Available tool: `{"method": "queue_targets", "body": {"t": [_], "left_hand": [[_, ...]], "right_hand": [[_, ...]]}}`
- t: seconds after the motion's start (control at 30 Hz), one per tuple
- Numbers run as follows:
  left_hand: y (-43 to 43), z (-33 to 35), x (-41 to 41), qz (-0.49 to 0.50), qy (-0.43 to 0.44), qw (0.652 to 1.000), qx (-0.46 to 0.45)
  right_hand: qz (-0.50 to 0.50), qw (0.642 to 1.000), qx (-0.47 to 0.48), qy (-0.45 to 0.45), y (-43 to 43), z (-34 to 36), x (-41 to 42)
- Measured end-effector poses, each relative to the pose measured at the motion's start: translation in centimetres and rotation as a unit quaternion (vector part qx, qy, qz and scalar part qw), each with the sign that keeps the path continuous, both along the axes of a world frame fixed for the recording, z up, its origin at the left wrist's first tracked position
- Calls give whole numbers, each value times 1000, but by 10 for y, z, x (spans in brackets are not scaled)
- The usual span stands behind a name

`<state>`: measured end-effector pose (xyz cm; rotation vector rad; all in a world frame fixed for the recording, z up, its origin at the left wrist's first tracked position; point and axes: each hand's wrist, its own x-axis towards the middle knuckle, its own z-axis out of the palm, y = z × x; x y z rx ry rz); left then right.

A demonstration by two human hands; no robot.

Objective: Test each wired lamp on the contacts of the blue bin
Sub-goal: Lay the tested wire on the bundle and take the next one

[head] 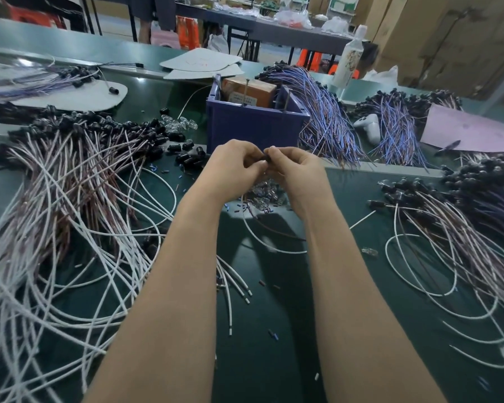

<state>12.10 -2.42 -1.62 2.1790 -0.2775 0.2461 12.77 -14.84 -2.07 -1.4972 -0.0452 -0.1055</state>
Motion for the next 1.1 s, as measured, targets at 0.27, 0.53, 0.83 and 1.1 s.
{"method": "queue_targets", "body": {"t": [0.27, 0.53, 0.83, 1.1], "left_hand": [[2, 9, 1, 6, 74, 997, 10], [1, 10, 2, 35, 106, 993, 25], [3, 12, 1, 56, 120, 990, 51], [17, 8, 0, 163, 202, 961, 92]], "right_hand": [[-135, 876, -461, 51, -51, 21, -24], [-70, 807, -525, 261, -111, 6, -79], [-67, 838, -497, 214, -100, -4, -70], [-72, 913, -394, 78, -45, 15, -10]]}}
